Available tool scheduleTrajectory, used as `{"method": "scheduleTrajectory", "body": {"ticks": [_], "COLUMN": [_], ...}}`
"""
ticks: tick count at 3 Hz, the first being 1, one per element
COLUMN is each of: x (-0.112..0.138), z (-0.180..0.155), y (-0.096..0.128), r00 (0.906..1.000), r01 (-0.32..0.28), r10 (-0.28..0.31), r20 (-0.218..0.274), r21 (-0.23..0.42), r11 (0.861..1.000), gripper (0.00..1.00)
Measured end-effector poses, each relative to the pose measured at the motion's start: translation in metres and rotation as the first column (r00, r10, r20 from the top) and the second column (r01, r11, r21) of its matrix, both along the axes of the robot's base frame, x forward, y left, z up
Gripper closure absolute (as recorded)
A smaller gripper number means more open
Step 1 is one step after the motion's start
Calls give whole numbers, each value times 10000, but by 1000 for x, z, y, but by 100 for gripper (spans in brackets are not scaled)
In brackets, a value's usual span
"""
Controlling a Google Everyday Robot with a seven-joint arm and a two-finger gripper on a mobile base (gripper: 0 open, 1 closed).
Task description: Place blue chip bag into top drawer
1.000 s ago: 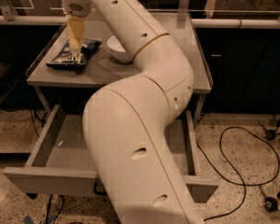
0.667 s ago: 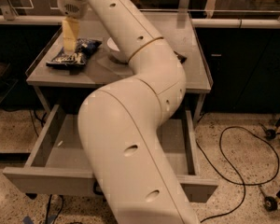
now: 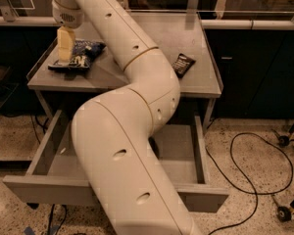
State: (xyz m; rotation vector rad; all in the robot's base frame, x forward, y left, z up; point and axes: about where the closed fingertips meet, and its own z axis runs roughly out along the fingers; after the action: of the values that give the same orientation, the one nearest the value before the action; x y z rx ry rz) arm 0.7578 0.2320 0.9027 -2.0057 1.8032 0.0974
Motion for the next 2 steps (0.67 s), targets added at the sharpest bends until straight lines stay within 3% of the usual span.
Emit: {"method": "scheduleTrajectory", "body": {"ticks": [2], "x": [16], "z": [-32], "y": [-7], "r00": [9989], "r01": [421], "r10": [-429], "r20": [-213], "r21": [-390], "r11": [9984], "gripper": [0]}}
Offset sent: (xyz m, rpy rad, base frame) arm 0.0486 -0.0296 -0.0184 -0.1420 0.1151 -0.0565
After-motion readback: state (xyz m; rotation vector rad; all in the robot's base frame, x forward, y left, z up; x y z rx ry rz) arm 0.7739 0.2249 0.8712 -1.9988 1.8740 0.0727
